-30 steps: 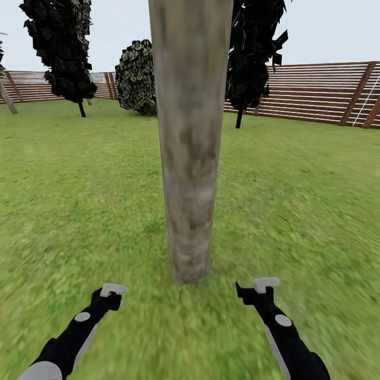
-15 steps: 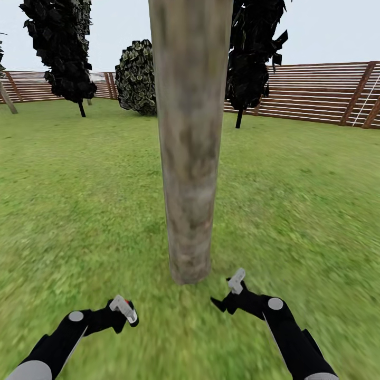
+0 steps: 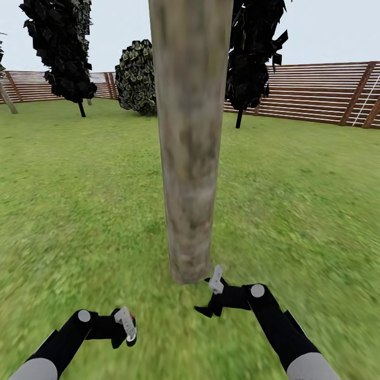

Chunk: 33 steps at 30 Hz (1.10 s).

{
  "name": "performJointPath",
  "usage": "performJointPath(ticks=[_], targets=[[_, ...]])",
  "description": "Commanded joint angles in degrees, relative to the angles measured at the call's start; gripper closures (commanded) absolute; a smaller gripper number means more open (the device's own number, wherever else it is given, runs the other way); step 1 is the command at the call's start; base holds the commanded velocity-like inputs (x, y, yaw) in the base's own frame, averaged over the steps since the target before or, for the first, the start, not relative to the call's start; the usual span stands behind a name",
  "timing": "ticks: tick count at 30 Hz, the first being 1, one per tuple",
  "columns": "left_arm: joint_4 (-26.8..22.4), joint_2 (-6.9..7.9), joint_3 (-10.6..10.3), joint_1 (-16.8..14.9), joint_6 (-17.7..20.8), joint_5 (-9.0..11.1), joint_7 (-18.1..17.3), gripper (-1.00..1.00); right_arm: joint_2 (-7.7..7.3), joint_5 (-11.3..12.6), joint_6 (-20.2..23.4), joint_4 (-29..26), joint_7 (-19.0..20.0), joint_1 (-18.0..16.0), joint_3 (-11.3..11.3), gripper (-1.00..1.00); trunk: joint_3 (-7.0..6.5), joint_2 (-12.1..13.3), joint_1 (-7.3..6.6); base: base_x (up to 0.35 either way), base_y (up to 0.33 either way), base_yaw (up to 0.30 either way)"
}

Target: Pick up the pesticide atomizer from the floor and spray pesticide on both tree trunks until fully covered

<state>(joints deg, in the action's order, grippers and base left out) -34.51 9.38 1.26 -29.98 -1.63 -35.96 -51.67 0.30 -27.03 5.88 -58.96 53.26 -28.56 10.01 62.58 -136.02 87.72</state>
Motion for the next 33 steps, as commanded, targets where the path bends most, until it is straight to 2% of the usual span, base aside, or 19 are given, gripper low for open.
performJointPath(ticks=[1,3,4,8,12,14,16,18,23,27,33], targets=[[0.0,-0.06,0.0,0.0,0.2,-0.9,0.0,1.0,-0.01,0.0,0.0,0.0,0.2,-0.1,0.4,-1.0,0.0,0.0,0.0,0.0,0.0,0.0],[0.0,-0.14,0.1,0.0,0.4,-2.7,0.0,1.0,-0.03,-0.1,0.0,0.0,1.1,-0.2,0.7,-1.0,0.0,0.0,0.0,0.0,0.0,0.0],[0.0,-0.17,0.1,-0.1,0.4,-3.3,0.0,1.0,-0.03,-0.1,0.0,0.0,1.6,-0.2,0.8,1.0,0.0,0.0,0.0,0.0,0.0,0.0],[0.0,-0.3,0.1,0.0,0.4,-4.5,0.0,1.0,-0.03,-0.2,0.0,0.0,2.8,-0.3,0.9,1.0,0.0,0.0,0.0,0.0,0.0,0.0],[0.1,-0.43,-0.3,0.0,0.3,-4.6,-0.3,1.0,-0.03,-0.4,-0.1,0.1,3.2,-0.3,1.0,1.0,0.0,0.0,0.0,0.0,0.0,0.0],[0.1,-0.54,-1.8,0.0,0.3,-4.6,-0.9,1.0,-0.03,-0.9,-0.1,0.1,3.3,-0.3,1.0,1.0,0.0,0.0,0.0,0.0,0.0,0.0],[0.1,-0.68,-4.4,0.0,0.3,-4.6,-1.4,1.0,-0.03,-1.9,-0.1,0.2,3.8,-0.3,1.1,1.0,0.0,0.0,0.0,0.0,0.0,0.0],[0.1,-1.0,-5.3,0.0,0.2,-4.6,-1.6,1.0,-0.03,-2.2,-0.1,0.2,4.8,-0.3,1.1,1.0,0.0,0.0,0.0,0.0,0.0,0.0],[0.1,-2.34,-5.8,0.1,-0.3,-4.5,-1.9,1.0,-0.03,-2.5,-0.1,0.3,5.8,-0.3,1.1,1.0,0.0,0.0,0.0,0.0,0.0,0.0],[0.1,-4.87,-5.9,0.1,-0.6,-4.5,-1.9,1.0,0.02,-2.5,-0.1,0.5,5.9,-0.3,1.2,1.0,0.0,0.0,0.0,0.0,0.0,0.0],[0.1,-7.39,-5.9,0.1,-0.7,-4.5,-1.9,1.0,0.05,-2.5,-0.1,2.2,5.9,-0.3,2.1,1.0,0.0,0.0,0.0,0.0,0.0,0.0]])
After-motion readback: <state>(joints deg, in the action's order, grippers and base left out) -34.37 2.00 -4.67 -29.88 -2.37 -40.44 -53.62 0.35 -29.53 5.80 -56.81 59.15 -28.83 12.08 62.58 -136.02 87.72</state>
